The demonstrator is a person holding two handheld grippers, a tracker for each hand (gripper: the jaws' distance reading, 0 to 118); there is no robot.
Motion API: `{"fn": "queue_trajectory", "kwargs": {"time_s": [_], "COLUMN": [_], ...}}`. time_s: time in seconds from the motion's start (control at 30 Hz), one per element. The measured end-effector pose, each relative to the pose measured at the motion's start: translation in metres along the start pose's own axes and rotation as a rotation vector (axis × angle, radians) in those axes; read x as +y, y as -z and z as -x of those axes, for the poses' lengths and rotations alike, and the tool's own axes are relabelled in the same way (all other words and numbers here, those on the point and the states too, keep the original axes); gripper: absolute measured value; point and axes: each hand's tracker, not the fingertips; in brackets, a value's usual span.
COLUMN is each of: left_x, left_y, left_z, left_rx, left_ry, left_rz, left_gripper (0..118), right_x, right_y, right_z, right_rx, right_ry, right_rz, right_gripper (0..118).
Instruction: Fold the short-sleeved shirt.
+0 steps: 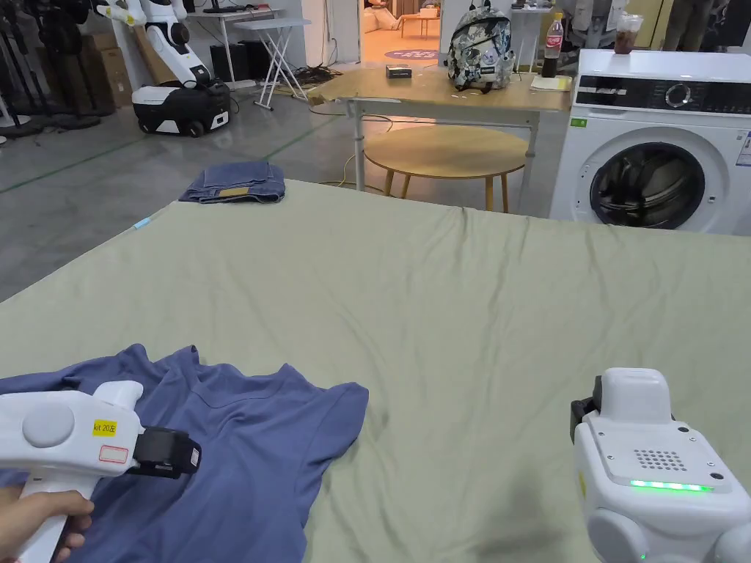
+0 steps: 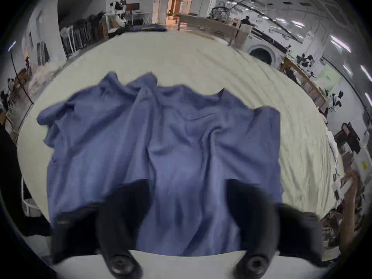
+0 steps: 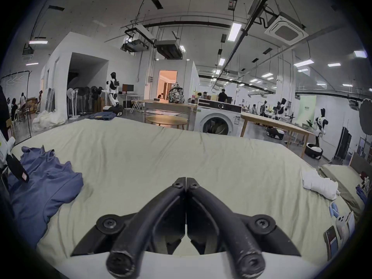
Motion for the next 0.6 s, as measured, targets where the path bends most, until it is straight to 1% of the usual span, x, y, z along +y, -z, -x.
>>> {"fn": "queue_trajectory", "kwargs": {"time_s": [0.07,0.1,0.17,0.23,0.27,0.3,0.33,0.37,0.43,0.47,0.5,0.6], "left_x": [-0.004,-0.006,-0.008,-0.014,-0.015,-0.017,-0.018,-0.02,-0.023,-0.024,-0.025,-0.023], "left_y": [0.012,0.018,0.029,0.019,0.018,0.018,0.023,0.026,0.029,0.023,0.022,0.017], "left_z": [0.003,0.003,-0.003,-0.035,-0.046,-0.055,-0.058,-0.063,-0.07,-0.069,-0.069,-0.056], "left_rx": [-0.031,-0.037,0.033,0.093,0.161,0.212,0.165,0.15,0.172,0.177,0.2,0.16], "left_ry": [-0.035,-0.029,0.026,0.082,0.13,0.171,0.209,0.217,0.235,0.24,0.238,0.173], "left_rz": [0.031,0.041,0.047,0.062,0.056,0.051,0.043,0.05,0.045,0.035,0.004,-0.034], "left_gripper": [94,94,94,94,87,75,63,45,30,13,0,0], "right_x": [-0.004,-0.005,-0.008,-0.011,-0.012,-0.012,-0.013,-0.014,-0.016,-0.017,-0.017,-0.017], "right_y": [0.001,0.001,0.004,0.006,0.007,0.006,0.006,0.006,0.007,0.007,0.007,0.001], "right_z": [0.0,0.0,-0.001,-0.003,-0.003,-0.004,-0.004,-0.005,-0.006,-0.006,-0.006,-0.01], "right_rx": [0.001,0.0,-0.004,-0.005,-0.008,-0.008,-0.009,-0.011,-0.013,-0.015,-0.014,-0.021], "right_ry": [-0.006,-0.01,-0.013,-0.013,-0.012,-0.011,-0.007,-0.004,0.003,0.007,0.01,0.018], "right_rz": [0.011,0.014,0.024,0.034,0.039,0.042,0.045,0.046,0.051,0.054,0.056,0.053], "right_gripper": [0,0,0,0,0,0,0,0,0,0,0,0]}}
